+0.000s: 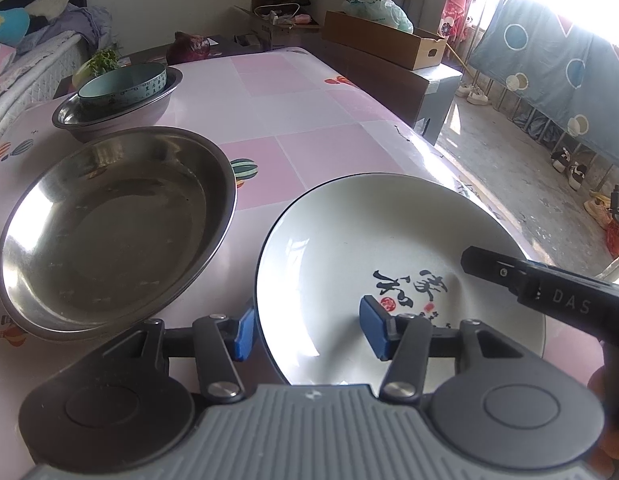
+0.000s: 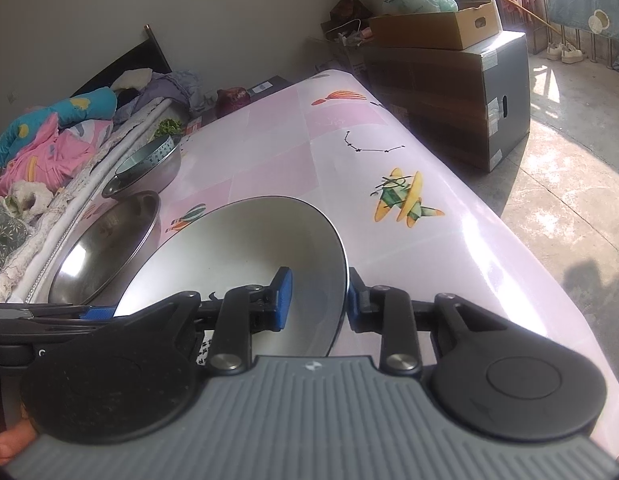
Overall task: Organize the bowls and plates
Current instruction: 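Lift the white printed plate with both tools and carry it toward the steel bowls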
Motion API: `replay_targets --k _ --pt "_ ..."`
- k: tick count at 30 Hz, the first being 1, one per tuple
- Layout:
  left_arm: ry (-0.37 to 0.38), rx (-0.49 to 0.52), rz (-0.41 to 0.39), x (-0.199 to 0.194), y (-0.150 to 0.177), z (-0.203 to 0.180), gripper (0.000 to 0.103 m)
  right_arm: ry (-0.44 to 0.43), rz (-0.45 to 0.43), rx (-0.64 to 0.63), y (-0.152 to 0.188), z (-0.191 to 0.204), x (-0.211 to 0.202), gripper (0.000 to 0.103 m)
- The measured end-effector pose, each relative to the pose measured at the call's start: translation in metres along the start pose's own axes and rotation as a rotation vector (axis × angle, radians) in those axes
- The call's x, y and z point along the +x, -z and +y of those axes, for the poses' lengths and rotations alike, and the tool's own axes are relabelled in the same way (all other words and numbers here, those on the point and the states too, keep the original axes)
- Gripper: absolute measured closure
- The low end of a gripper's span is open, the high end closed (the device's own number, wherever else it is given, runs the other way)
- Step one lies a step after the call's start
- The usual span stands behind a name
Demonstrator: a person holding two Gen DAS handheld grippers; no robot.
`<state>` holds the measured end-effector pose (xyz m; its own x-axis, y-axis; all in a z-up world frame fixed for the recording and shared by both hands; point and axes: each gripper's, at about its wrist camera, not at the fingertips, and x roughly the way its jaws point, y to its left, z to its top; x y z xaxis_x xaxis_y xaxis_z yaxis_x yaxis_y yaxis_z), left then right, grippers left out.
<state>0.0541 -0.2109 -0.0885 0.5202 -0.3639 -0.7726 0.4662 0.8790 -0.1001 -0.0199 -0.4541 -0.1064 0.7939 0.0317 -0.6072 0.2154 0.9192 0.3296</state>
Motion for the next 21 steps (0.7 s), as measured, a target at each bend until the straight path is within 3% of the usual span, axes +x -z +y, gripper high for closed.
replay_targets --k 21 --pt "0.016 -0.028 -0.048 -0.019 -0.008 0.005 0.051 0.018 -0.031 -0.021 -0.014 0.014 -0.018 0.075"
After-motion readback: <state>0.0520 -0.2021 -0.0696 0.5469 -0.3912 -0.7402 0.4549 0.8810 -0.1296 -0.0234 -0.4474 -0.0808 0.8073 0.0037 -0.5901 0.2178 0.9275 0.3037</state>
